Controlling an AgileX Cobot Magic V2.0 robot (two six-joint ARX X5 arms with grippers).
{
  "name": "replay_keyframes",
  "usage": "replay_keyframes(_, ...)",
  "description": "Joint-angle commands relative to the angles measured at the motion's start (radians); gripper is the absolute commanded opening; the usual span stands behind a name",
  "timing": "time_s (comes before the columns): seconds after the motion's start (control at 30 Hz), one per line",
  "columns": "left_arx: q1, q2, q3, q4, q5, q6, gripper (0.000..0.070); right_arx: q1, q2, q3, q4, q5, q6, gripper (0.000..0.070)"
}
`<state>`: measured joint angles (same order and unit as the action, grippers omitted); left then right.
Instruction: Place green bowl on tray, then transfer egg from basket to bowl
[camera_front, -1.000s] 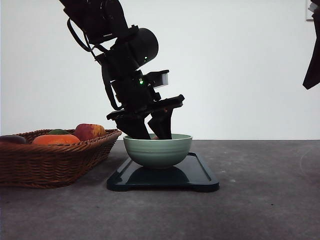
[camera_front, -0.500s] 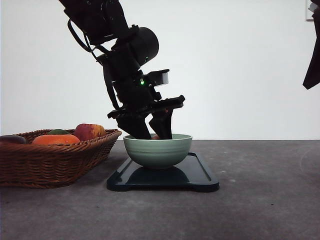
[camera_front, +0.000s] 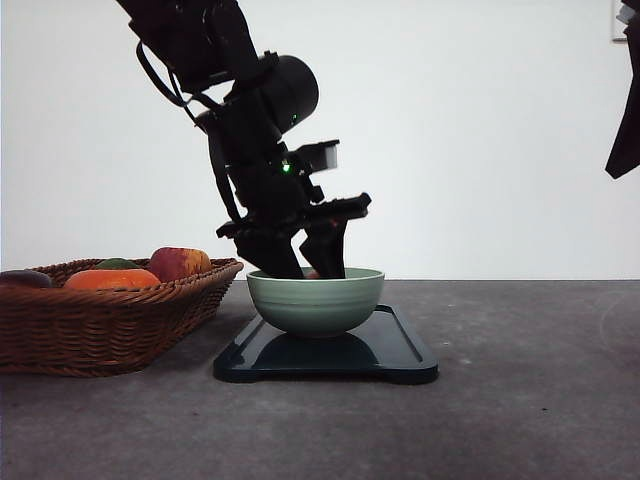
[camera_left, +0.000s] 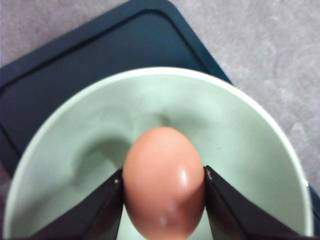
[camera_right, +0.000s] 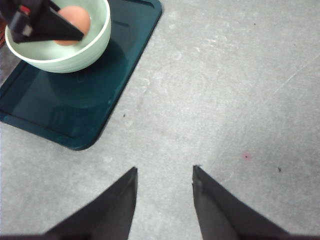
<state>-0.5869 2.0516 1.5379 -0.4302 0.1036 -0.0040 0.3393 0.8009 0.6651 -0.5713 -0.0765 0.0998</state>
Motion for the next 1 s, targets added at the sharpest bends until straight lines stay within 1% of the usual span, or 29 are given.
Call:
replay_keyframes(0.0,-0.010,0.037,0.023,0.003,-0.003,-0.004,0.0189,0.005,0.008,0.004,0.009,-0.001,-0.010,0.0215)
replay_keyframes(0.17,-0.010,0.038,0.023,0.005,-0.003,-0.004,0.0192,0.005,0.008,0.004,0.009,-0.001,-0.010,0.0215)
replay_keyframes(0.2,-0.010,0.038,0.023,0.004,-0.003,-0.004,0.0207,0.005,0.008,0.004,0.009,-0.001,-0.010,0.0215)
replay_keyframes(0.3,-0.010,0.038,0.023,0.000,-0.002,-0.005,0.0304,0.005,0.008,0.004,0.009,-0.001,-0.010,0.0215)
replay_keyframes(0.37,-0.010,0.037,0.024,-0.005,-0.003,-0.005,0.0347,0.005,0.008,0.004,0.009,-0.001,-0.010,0.0215)
replay_keyframes(0.5,-0.011,0.029,0.044,-0.035,-0.003,-0.007,0.0353,0.005,0.008,0.004,0.009,-0.001,-0.010,0.0215)
replay_keyframes(0.67,-0.011,0.006,0.110,-0.089,-0.002,-0.007,0.0353,0.005,0.008,0.004,0.009,-0.001,-0.010,0.0215)
replay_keyframes(0.73,-0.011,-0.006,0.147,-0.132,-0.002,-0.007,0.0353,0.005,0.008,0.004,0.009,-0.001,-0.010,0.0215)
replay_keyframes(0.87,-0.008,-0.032,0.230,-0.277,-0.001,-0.007,0.0353,0.005,0.008,0.004,0.009,-0.001,-0.010,0.0215)
replay_keyframes(0.97,0.003,-0.078,0.237,-0.314,0.004,-0.008,0.0353,0.005,0.008,0.004,0.009,-0.001,-0.009,0.0215)
